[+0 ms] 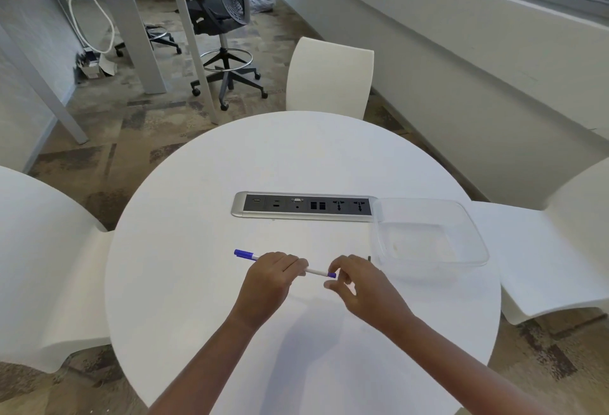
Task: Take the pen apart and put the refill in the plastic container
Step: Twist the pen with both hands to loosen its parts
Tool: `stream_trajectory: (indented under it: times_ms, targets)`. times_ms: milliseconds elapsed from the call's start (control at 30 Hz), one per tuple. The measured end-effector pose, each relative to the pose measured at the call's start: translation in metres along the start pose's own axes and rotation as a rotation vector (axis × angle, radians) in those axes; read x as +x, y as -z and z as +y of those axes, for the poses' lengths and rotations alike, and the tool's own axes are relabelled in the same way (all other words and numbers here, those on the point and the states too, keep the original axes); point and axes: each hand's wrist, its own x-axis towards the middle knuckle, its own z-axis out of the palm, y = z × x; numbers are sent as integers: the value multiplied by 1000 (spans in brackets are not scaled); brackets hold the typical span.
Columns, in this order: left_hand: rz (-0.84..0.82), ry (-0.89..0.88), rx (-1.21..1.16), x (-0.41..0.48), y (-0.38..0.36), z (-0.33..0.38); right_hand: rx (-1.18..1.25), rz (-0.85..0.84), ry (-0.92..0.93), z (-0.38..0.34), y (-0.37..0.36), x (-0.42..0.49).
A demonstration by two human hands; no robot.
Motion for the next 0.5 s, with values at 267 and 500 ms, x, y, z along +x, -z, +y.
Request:
stream_trajectory:
  times_ms: [267, 500]
  targets:
    - [15, -4, -13, -1, 0, 3, -403, 199, 338, -1, 0, 0]
    - [28, -13, -2, 2, 0, 5, 120, -58, -133, -6, 7, 3]
